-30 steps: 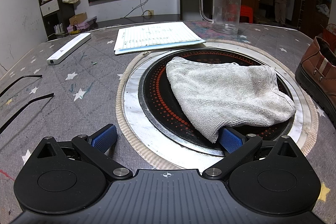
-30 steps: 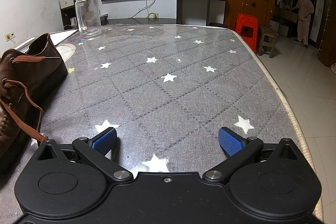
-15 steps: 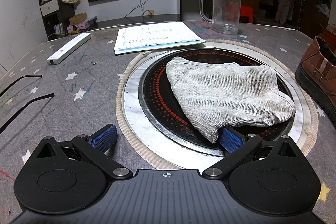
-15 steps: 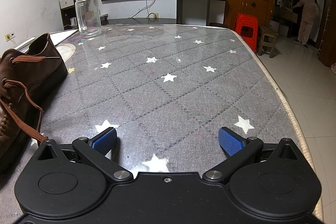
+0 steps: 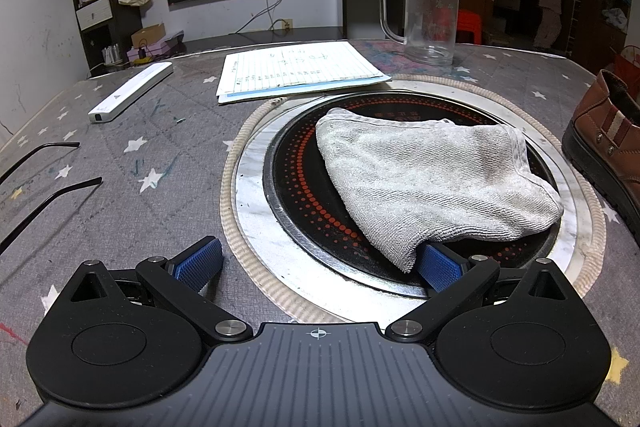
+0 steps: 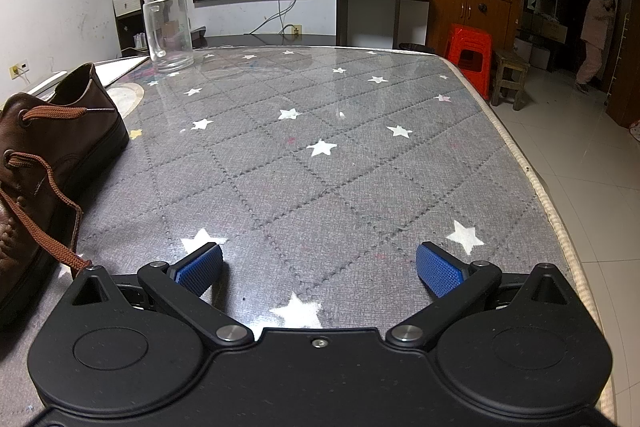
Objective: Lace up shoes with both hands
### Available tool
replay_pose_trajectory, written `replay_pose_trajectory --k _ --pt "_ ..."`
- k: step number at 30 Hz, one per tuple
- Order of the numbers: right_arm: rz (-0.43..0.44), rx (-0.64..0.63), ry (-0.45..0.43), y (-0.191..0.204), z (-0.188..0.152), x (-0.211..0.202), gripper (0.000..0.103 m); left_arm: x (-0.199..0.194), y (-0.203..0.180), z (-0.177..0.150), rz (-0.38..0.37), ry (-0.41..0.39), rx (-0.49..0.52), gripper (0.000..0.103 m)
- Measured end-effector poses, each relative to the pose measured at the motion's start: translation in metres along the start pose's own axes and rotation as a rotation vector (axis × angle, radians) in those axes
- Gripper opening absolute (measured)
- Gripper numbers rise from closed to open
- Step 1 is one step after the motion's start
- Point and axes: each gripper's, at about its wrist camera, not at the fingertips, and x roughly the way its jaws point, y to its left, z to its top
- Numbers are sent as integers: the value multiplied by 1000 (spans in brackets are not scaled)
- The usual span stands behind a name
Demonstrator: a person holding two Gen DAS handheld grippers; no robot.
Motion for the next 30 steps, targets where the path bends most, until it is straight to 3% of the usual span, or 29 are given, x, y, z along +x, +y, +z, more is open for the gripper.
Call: replay_pose_trajectory --k 30 --pt "1 1 1 -2 0 1 103 -9 -10 -6 -7 1 -11 103"
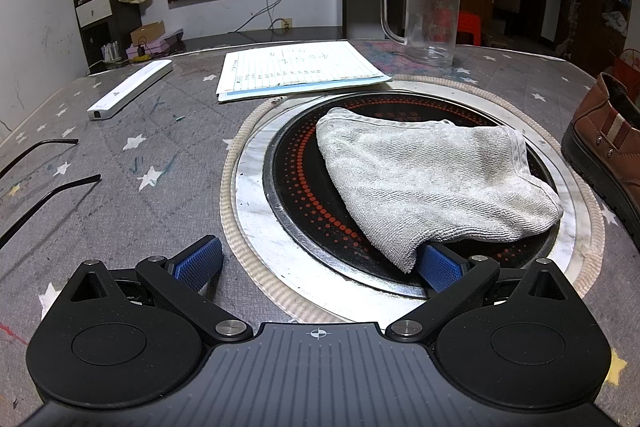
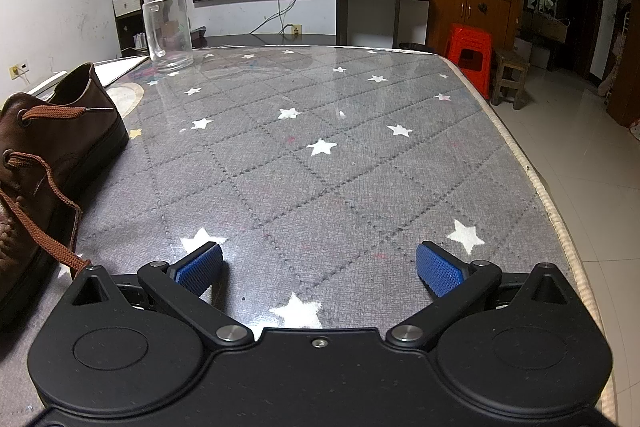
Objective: Lace up shoes with both hands
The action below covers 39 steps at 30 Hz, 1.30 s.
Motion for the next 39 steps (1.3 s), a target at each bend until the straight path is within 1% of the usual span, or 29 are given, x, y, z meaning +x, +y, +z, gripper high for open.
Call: replay_pose_trajectory --k 12,24,32,34,35,39 --pt "1 2 -1 -1 0 0 103 -1 -3 -2 3 2 2 103" --pt "1 3 -1 -2 0 0 103 -12 -10 -9 8 4 8 103" --pt "0 2 -1 -5 0 -1 103 -22 -13 -10 50 10 -13 103" --pt "0 1 -1 -6 0 0 103 -29 -20 -12 53 23 -13 102" --pt "-1 1 -1 -6 0 0 103 -28 -18 -11 49 25 -13 102" --pt "-1 0 0 -9 1 0 103 -46 -35 -14 -6 19 -2 100"
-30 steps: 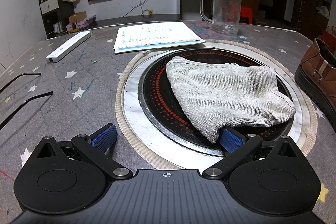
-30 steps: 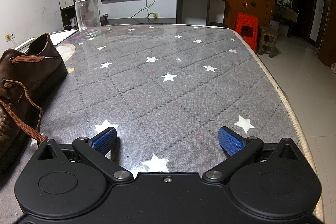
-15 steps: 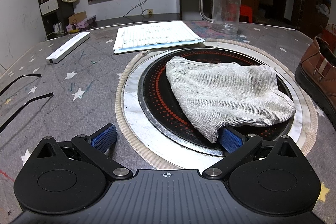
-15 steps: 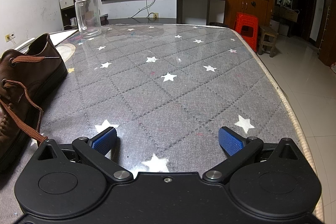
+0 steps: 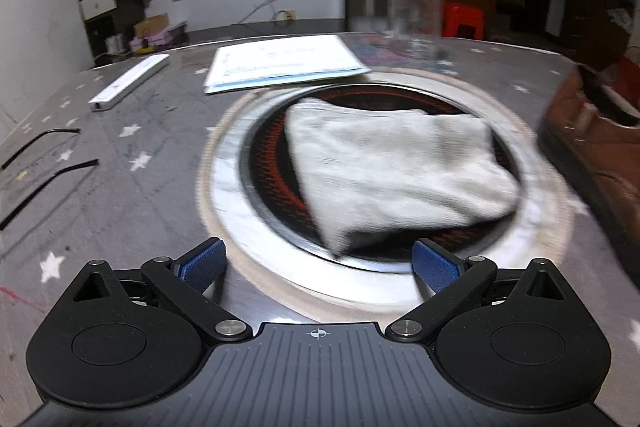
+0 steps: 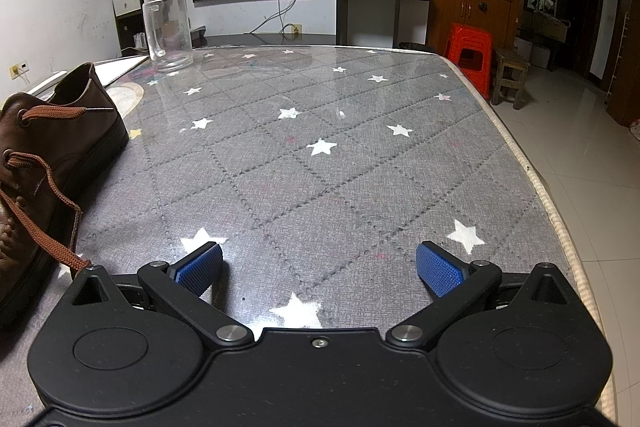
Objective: Lace up shoes with both hands
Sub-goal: 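Move both grippers to the brown shoe and grasp the lace tip with the left gripper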
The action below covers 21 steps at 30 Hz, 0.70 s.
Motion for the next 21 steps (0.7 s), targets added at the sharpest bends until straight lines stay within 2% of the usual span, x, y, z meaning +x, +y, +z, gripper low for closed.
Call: replay_pose_trajectory --k 2,4,9,11,12,14,16,19,21 --pt "0 0 0 -1 0 0 103 -10 -10 -2 -27 -14 10 99" --pt "0 -1 1 -2 1 1 103 -17 -17 -3 -50 -18 9 92" --pt "-2 -3 2 2 0 2 103 -33 -37 5 -120 -42 41 83" --pt "-12 11 11 3 1 1 103 -42 -49 10 -152 -54 71 72" --pt "-15 19 15 3 2 1 103 -48 -56 14 -174 -63 89 62" --pt "-18 58 25 4 4 -2 103 -56 -69 20 -222 -76 118 54" --pt "-14 96 26 4 5 -8 103 -67 -87 28 -296 -97 163 39" --pt "-21 126 26 4 5 -16 103 -72 -109 38 -363 -115 226 25" --pt "-20 139 23 5 5 -24 99 -73 -126 47 -412 -124 280 19"
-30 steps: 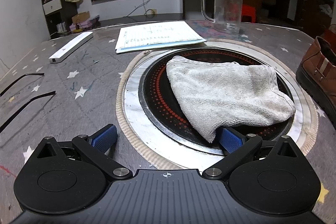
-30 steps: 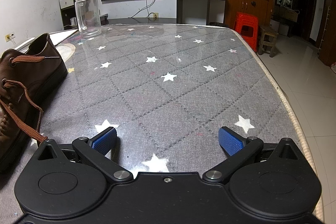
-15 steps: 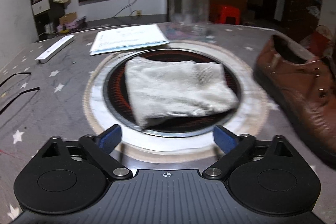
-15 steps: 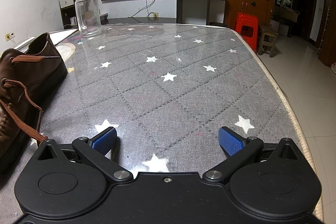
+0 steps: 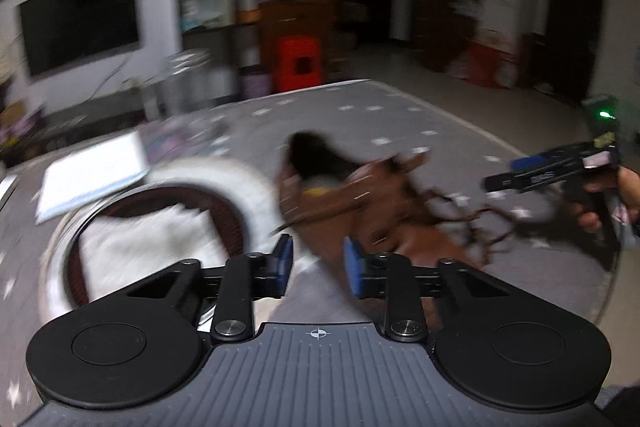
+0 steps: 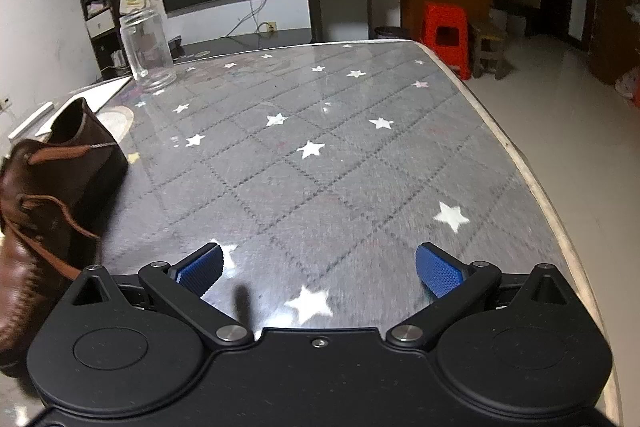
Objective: Lace up shoes with both hands
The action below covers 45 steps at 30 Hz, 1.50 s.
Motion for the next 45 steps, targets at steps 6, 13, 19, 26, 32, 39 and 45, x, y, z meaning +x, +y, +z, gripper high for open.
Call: replay_pose_trajectory --k 6,13,19,26,32,39,45 --pt "20 -39 -32 22 -6 -25 82 25 -21 29 -67 27 128 14" --pt "77 -82 -65 49 -17 -39 63 55 -39 49 -111 98 280 12" --pt "121 -129 -73 67 -18 -42 61 68 -41 50 -137 148 338 12" --pt "174 -151 -80 79 -16 -48 61 87 -42 52 -160 200 410 12" --pt "196 -151 -74 80 -15 -46 61 107 -46 54 -164 223 442 12" --pt "207 -178 -81 86 -17 -51 61 95 -48 46 -94 141 380 4" --pt "217 -203 -93 97 -17 -53 61 69 -44 41 -13 56 274 4"
